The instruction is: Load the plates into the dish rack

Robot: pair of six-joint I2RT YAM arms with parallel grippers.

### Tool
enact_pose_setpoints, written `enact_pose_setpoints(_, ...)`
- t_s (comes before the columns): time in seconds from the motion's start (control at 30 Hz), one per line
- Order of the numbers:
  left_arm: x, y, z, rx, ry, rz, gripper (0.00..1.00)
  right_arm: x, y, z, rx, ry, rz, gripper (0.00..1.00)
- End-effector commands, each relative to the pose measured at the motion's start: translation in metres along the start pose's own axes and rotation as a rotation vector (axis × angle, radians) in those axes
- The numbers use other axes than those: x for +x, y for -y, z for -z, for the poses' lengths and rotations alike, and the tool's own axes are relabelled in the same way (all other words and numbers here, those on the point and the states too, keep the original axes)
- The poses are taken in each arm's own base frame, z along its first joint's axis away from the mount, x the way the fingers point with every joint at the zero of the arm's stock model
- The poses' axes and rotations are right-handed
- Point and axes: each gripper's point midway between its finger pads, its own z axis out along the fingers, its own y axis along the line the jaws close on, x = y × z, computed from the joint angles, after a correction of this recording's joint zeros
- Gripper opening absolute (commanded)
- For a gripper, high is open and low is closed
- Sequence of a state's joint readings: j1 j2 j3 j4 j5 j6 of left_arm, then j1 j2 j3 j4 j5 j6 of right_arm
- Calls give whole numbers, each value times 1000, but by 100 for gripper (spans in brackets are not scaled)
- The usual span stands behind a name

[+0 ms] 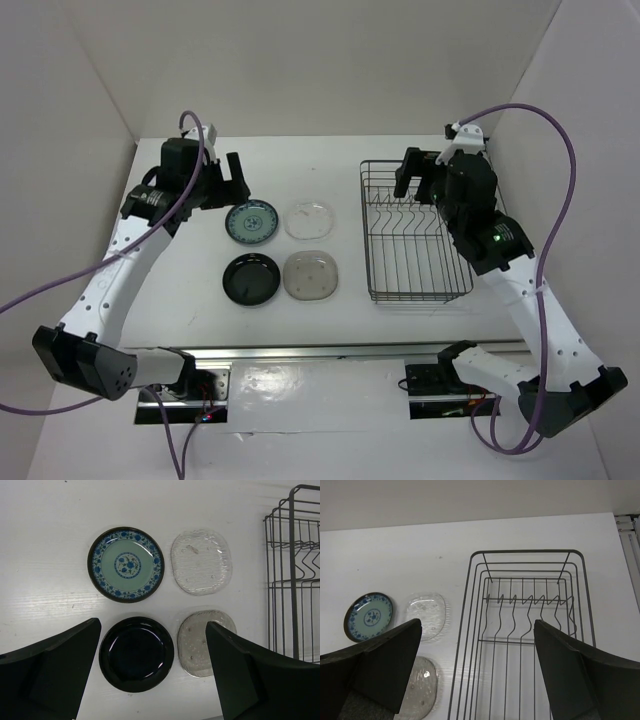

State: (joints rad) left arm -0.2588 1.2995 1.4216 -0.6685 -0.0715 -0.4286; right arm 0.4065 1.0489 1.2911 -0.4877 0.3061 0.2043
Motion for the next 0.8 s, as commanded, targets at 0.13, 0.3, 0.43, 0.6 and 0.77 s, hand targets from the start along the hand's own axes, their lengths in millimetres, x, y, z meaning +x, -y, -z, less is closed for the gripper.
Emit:
enact_pose_setpoints(0.13, -20, -11, 3, -8, 86, 32, 100, -5, -7, -8, -34, 31, -12, 100)
enact_pose_setpoints(0.3, -26, -33, -33, -37, 25, 128, 100, 25, -40, -18, -212, -34, -34, 100)
enact_pose_setpoints(0.43, -29, -53, -59, -25, 7, 201, 100, 47, -51, -23, -281, -68, -47, 100)
enact_pose_setpoints(0.6, -29, -67, -109, -25, -7, 217, 97, 64, -95, -8, -533, -85, -29, 100)
enact_pose_setpoints(0.77, 6, -88, -157, -80, -101, 258, 94, 77, -104, 0, -570, -90, -2, 100)
